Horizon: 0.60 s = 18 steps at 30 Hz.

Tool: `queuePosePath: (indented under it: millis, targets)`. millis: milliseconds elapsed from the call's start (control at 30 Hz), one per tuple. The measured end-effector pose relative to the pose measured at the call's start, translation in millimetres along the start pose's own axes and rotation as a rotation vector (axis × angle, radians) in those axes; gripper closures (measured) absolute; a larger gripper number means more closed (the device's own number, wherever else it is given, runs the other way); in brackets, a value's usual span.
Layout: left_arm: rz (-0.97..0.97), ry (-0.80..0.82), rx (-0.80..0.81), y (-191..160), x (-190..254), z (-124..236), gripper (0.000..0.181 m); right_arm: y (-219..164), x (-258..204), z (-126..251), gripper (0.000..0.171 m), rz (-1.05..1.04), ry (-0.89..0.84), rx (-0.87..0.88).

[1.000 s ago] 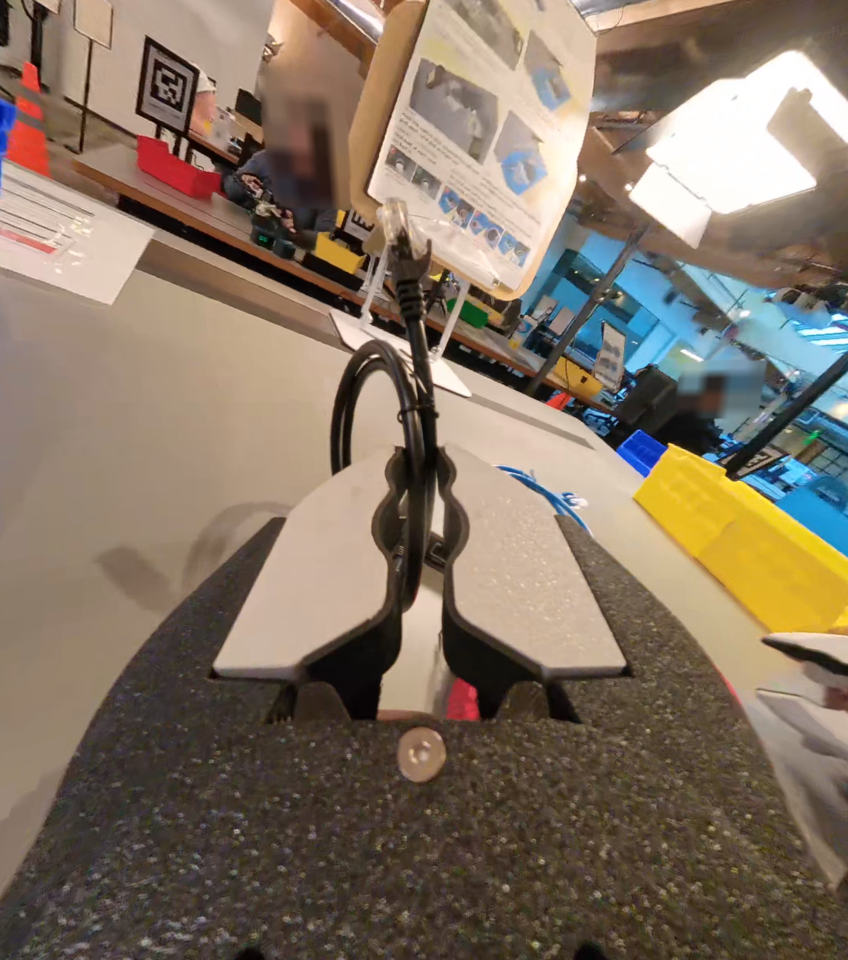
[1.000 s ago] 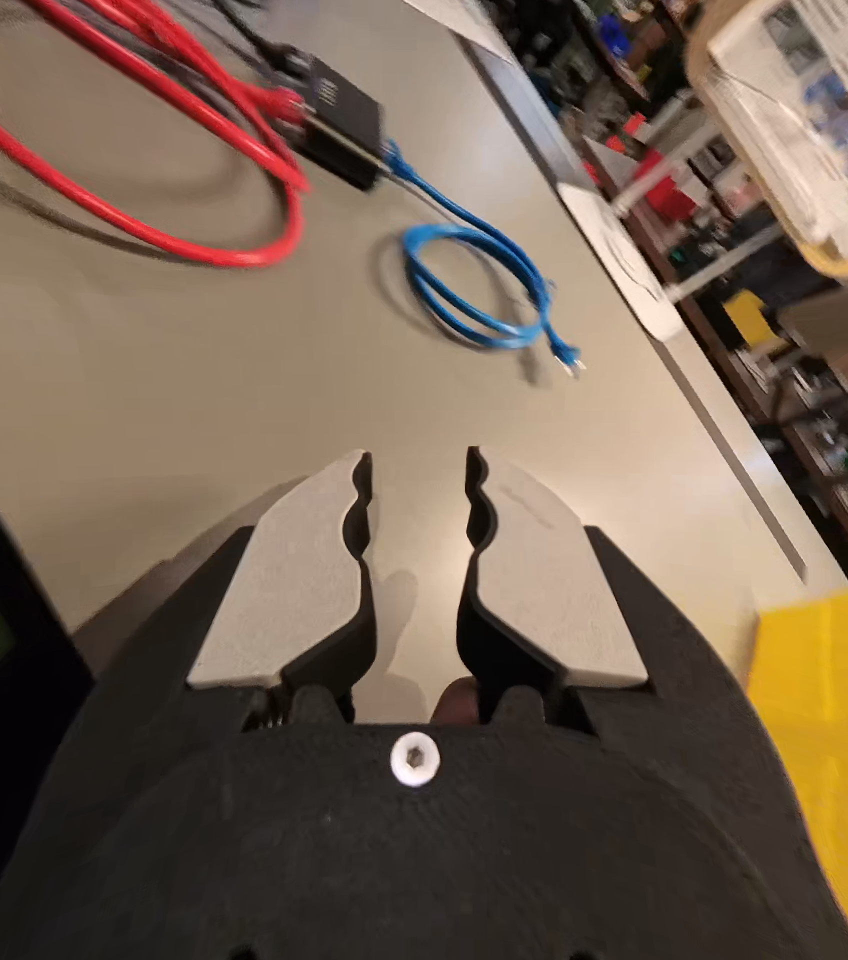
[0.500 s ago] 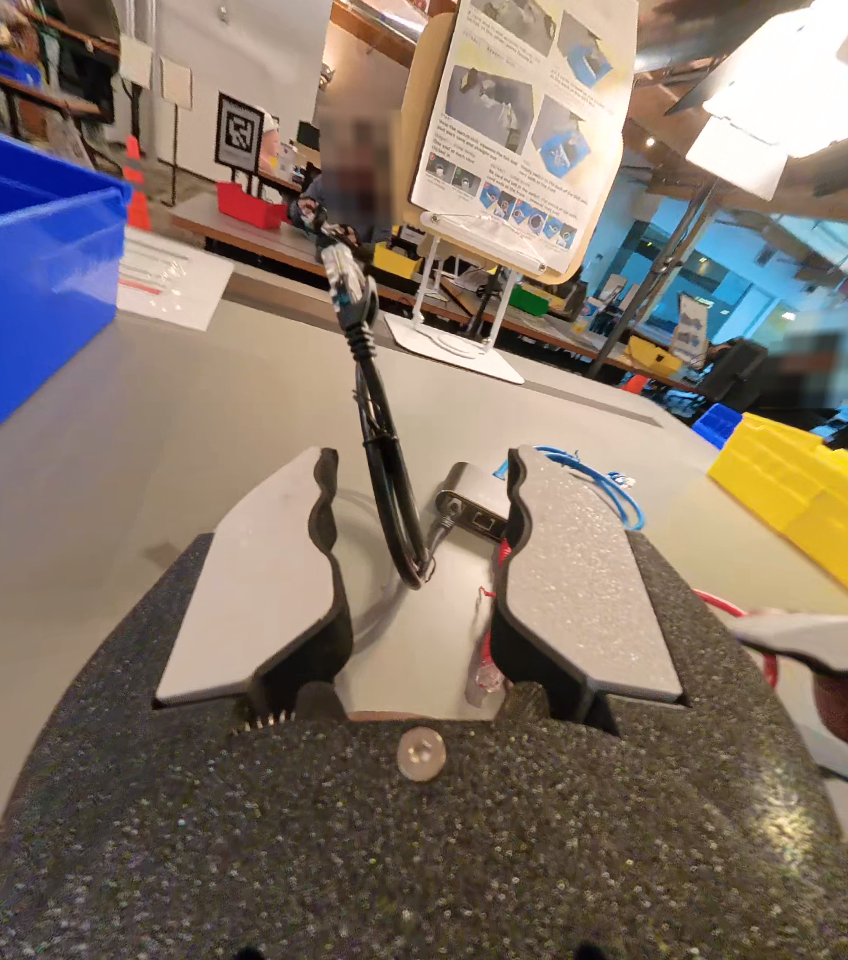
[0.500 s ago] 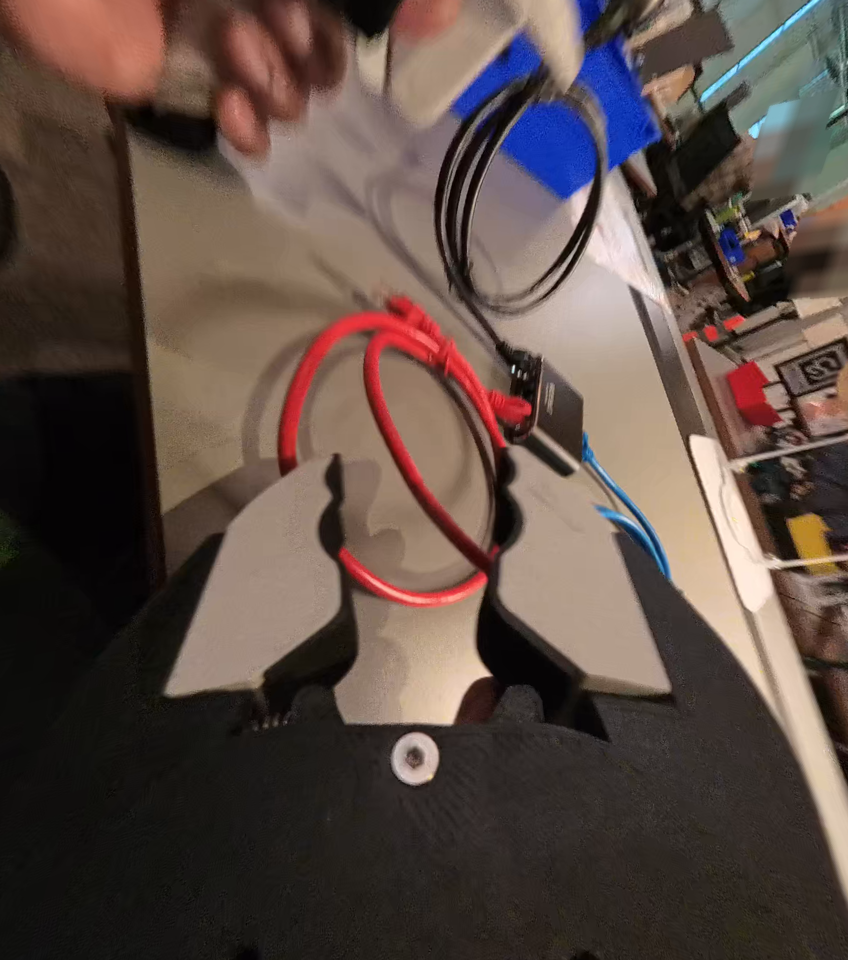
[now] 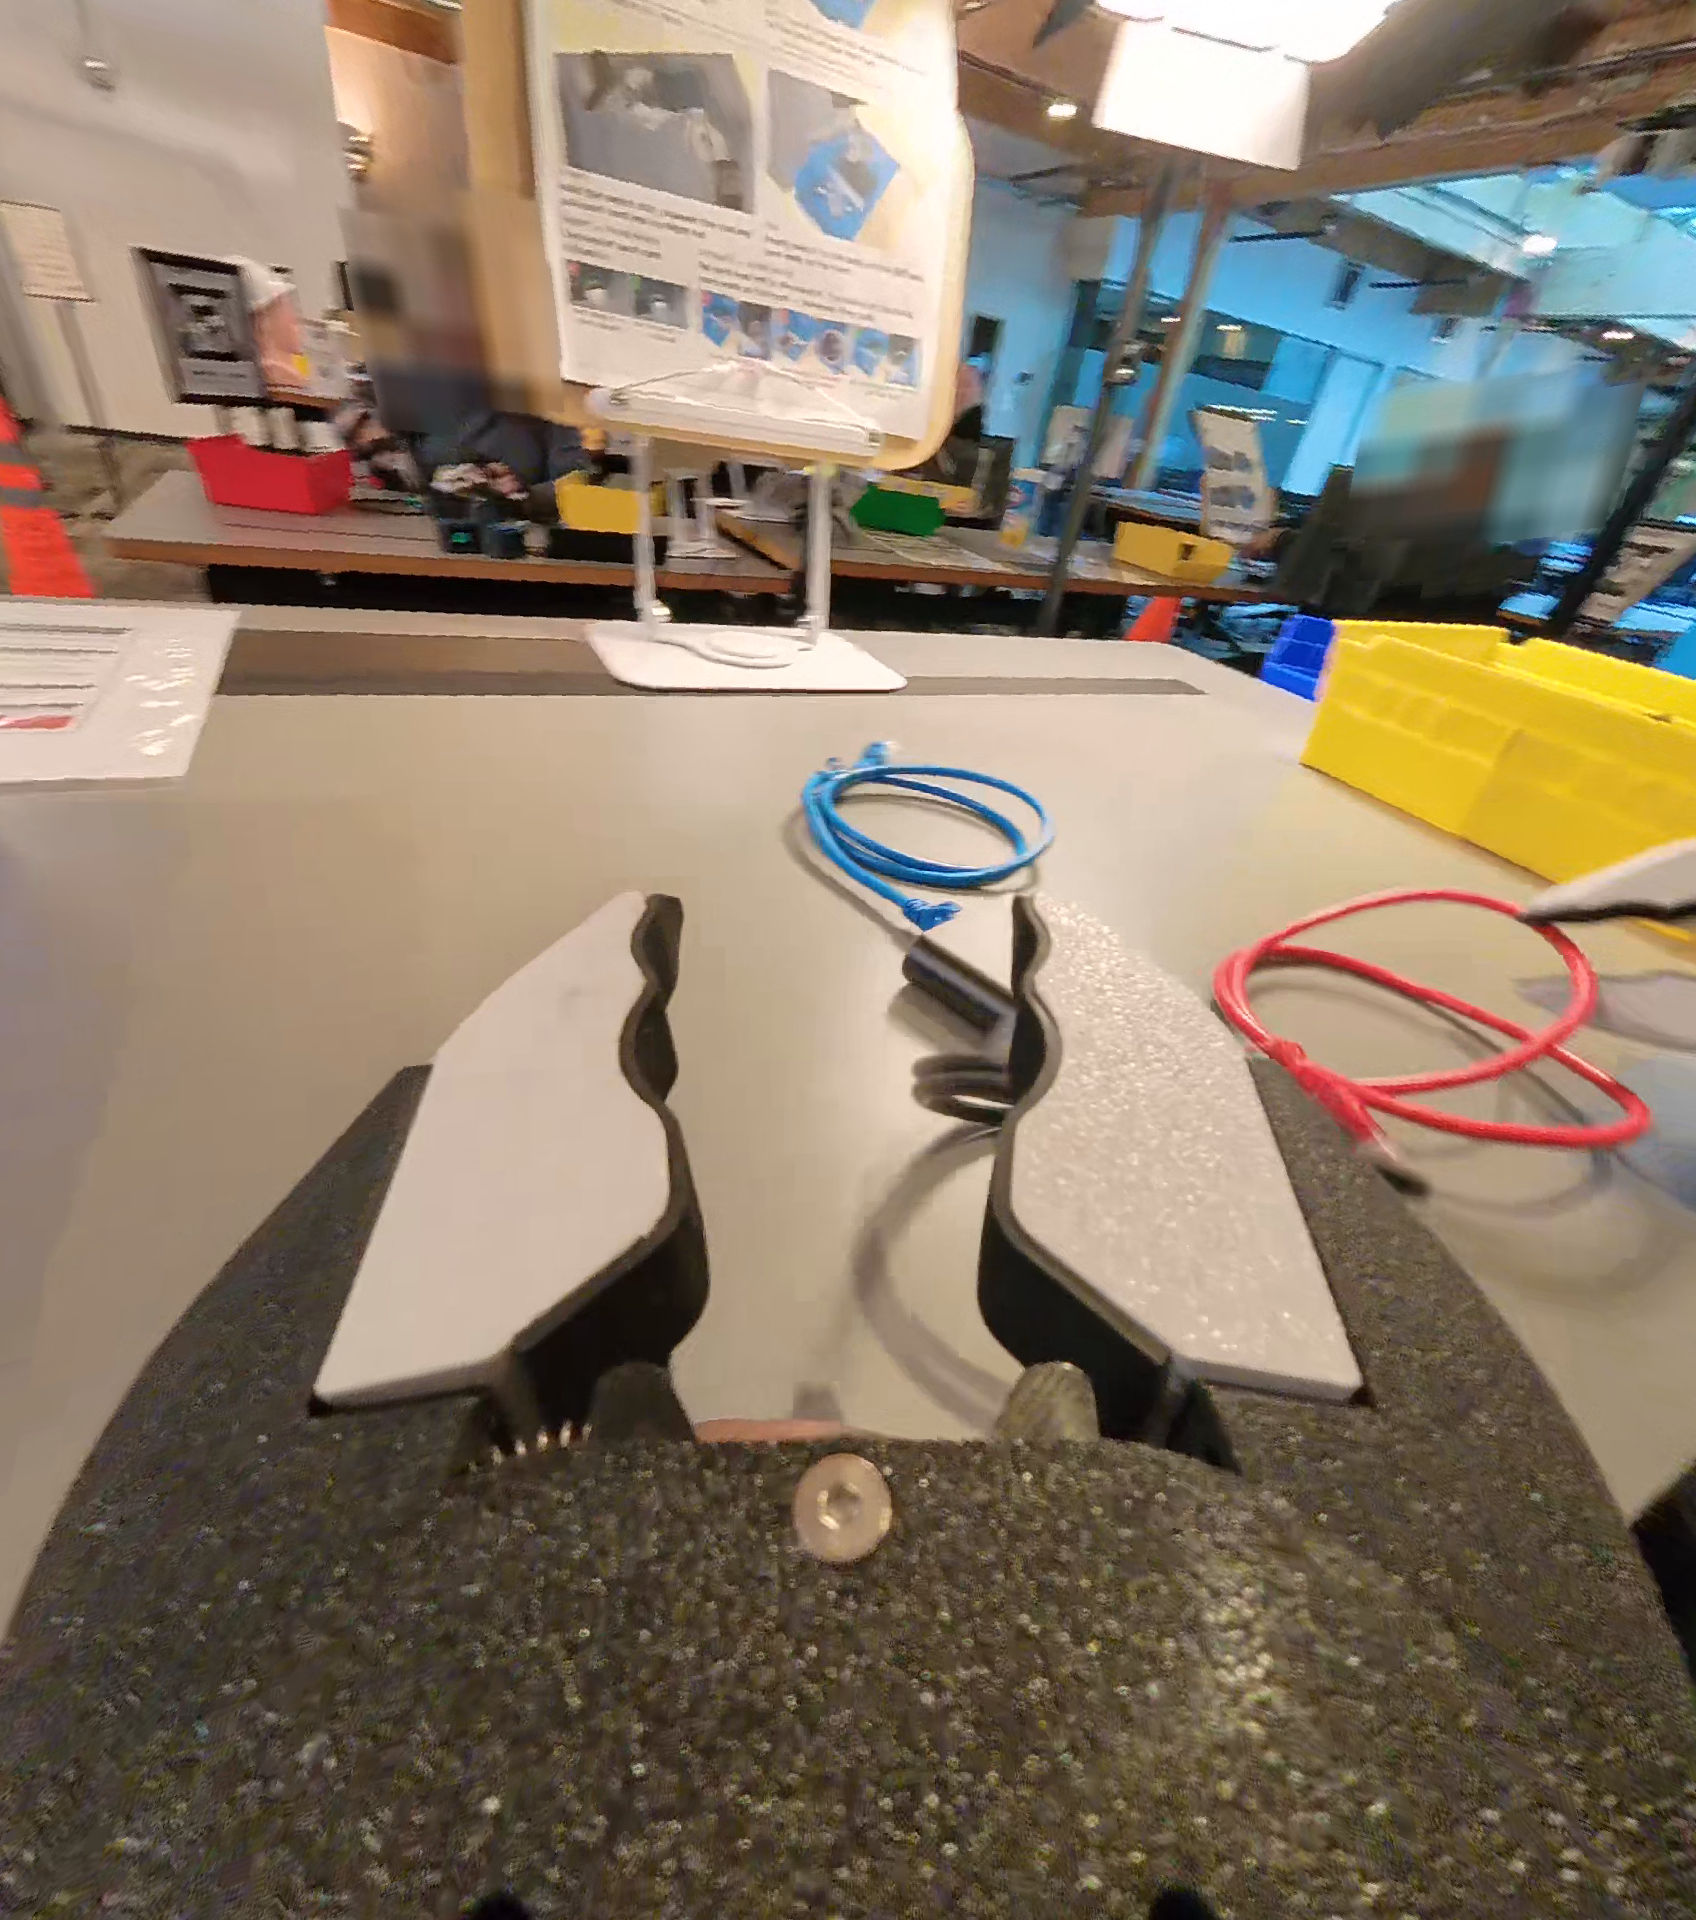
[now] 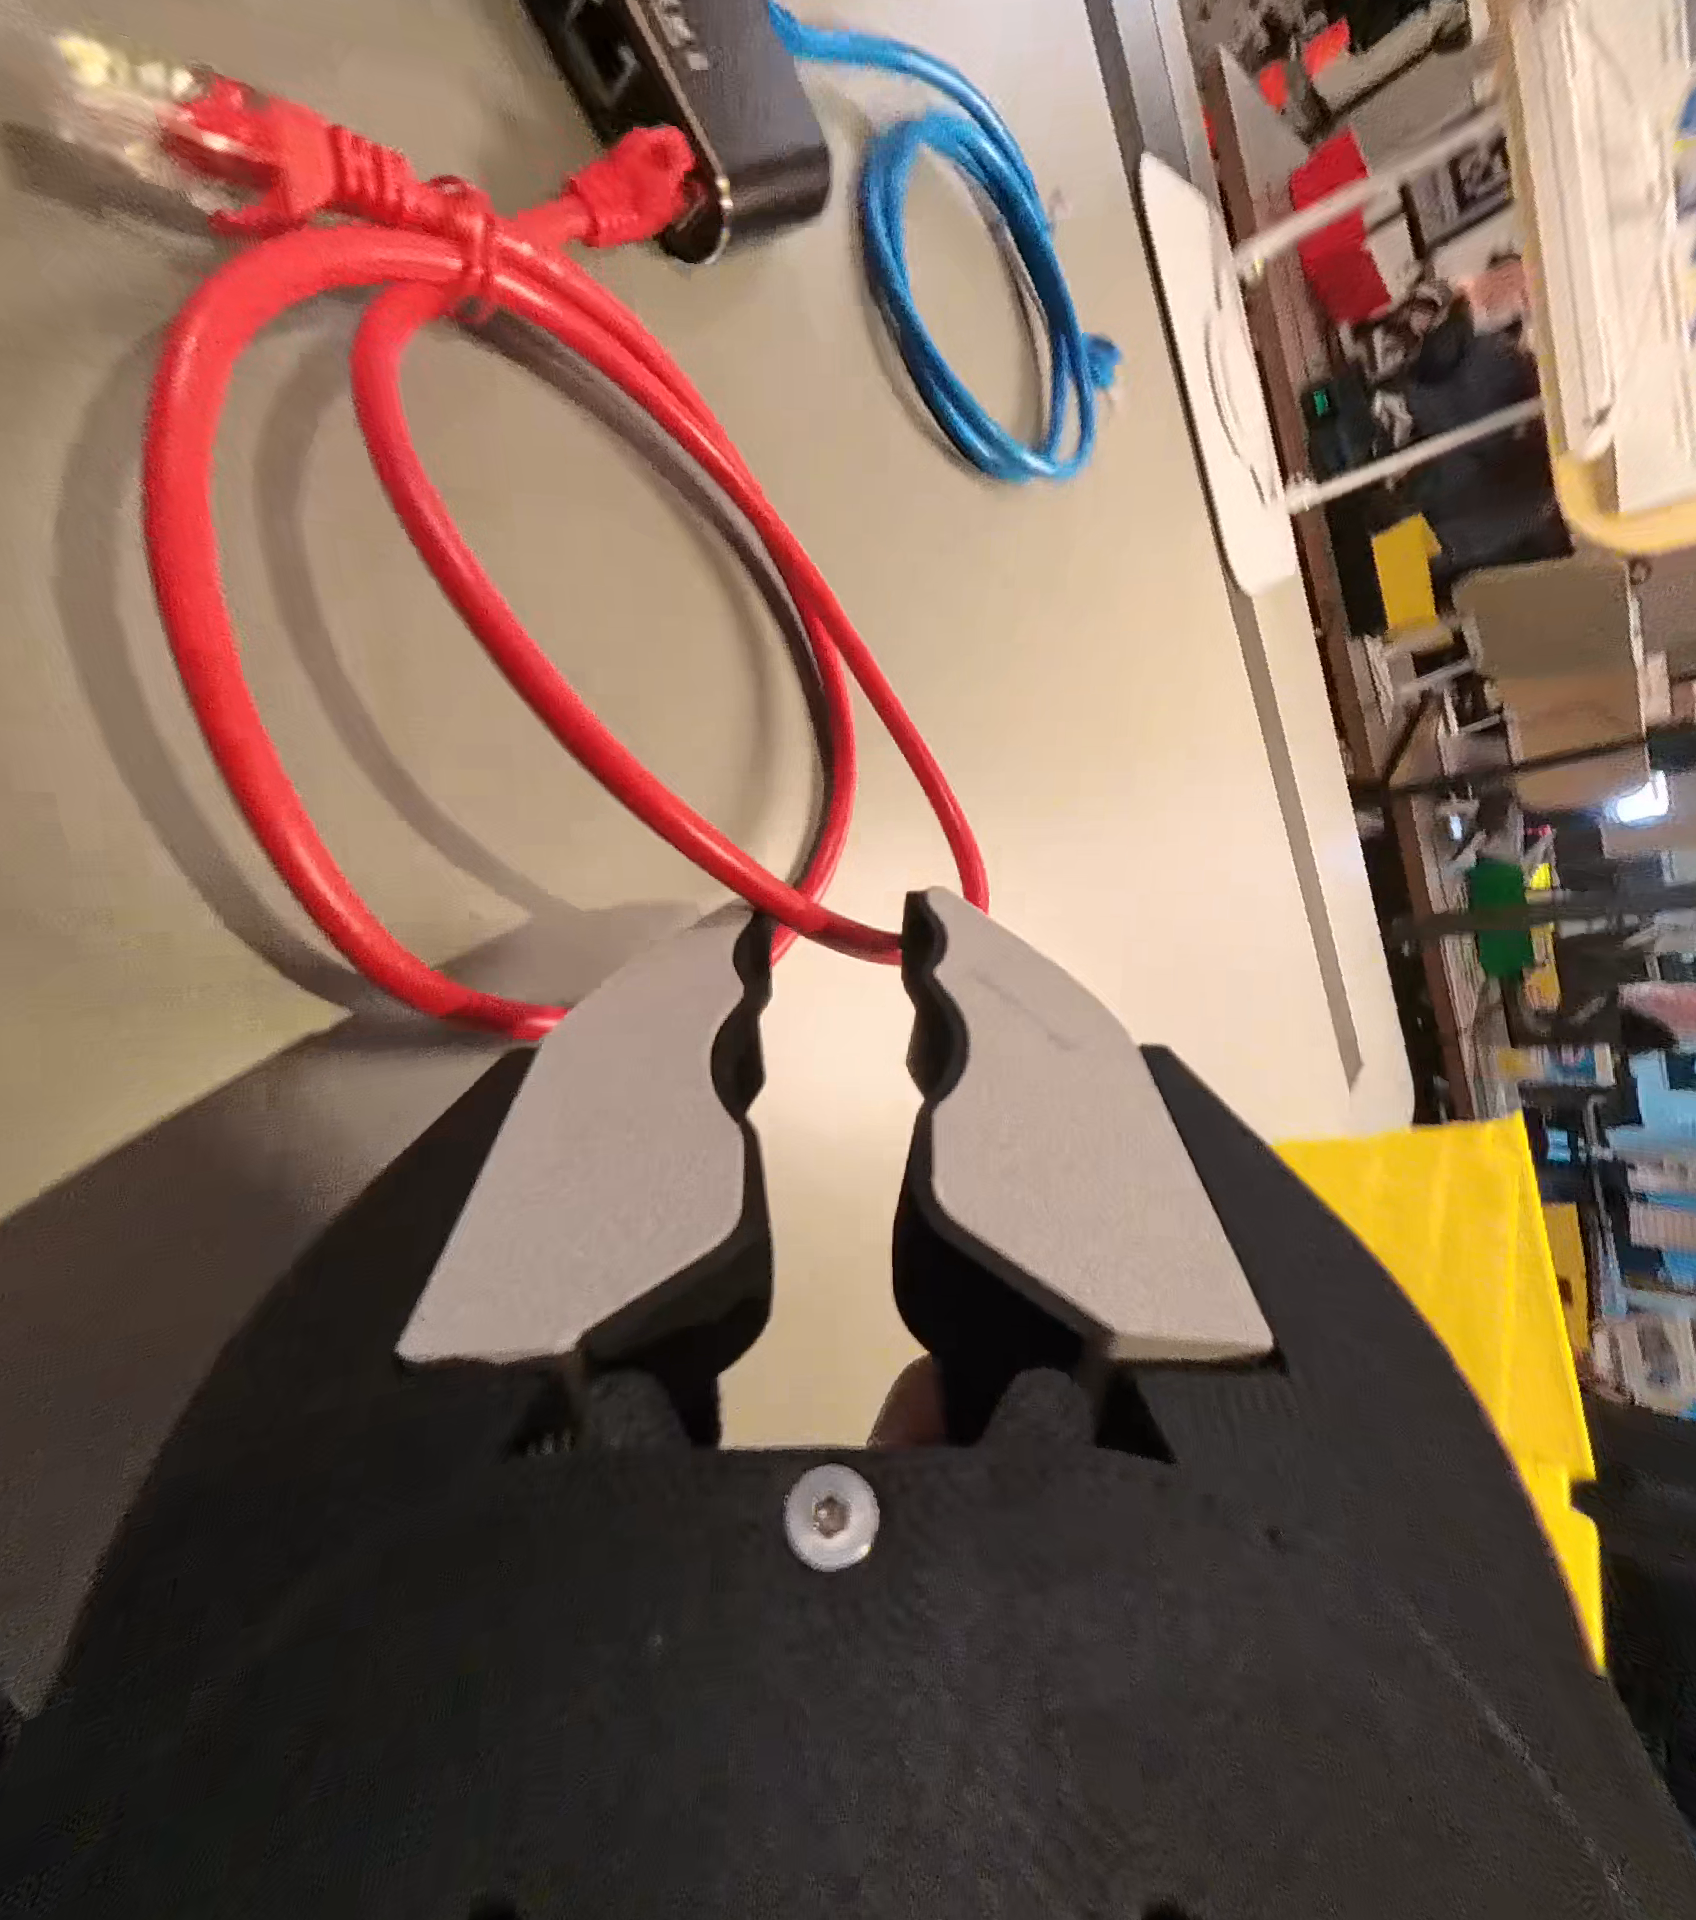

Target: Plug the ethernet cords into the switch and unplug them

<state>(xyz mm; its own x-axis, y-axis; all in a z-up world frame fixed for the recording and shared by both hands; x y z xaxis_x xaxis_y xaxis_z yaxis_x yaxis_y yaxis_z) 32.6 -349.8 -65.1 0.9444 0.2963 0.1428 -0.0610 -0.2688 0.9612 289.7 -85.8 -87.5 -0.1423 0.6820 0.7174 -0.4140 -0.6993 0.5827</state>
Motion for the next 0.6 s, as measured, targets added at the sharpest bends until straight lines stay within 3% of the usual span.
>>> queuePosePath:
  millis: [200, 367, 600]
  targets:
    - [0.042, -0.241, -0.054, -6.4, 28.6, -7.2, 0.12, -13.0, 19.1, 30.1, 0.145, -0.006, -0.045, -0.057]
    - [-0.178, -0.407, -0.161, -17.6, 59.8, -10.9, 0.117, -16.5, 18.5, 37.5, 0.144, -0.025, -0.006, -0.027]
    - [-0.618, -0.453, -0.337, -52.4, 96.3, -20.5, 0.1, -17.4, -0.1, 41.7, 0.116, -0.123, 0.246, 0.061]
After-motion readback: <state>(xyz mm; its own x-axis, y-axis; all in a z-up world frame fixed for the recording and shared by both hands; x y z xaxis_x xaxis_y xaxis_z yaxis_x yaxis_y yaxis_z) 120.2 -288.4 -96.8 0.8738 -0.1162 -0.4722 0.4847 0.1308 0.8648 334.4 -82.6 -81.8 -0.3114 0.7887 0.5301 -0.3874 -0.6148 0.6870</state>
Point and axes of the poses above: each gripper's, where its closed fingertips meet, z back along the fingers, y out of its top, x = y × z across the jaws, the point moved 9 cm from there along z, back along the fingers, and after that the axes turned 15 degrees about x, right-handed, at the moved point
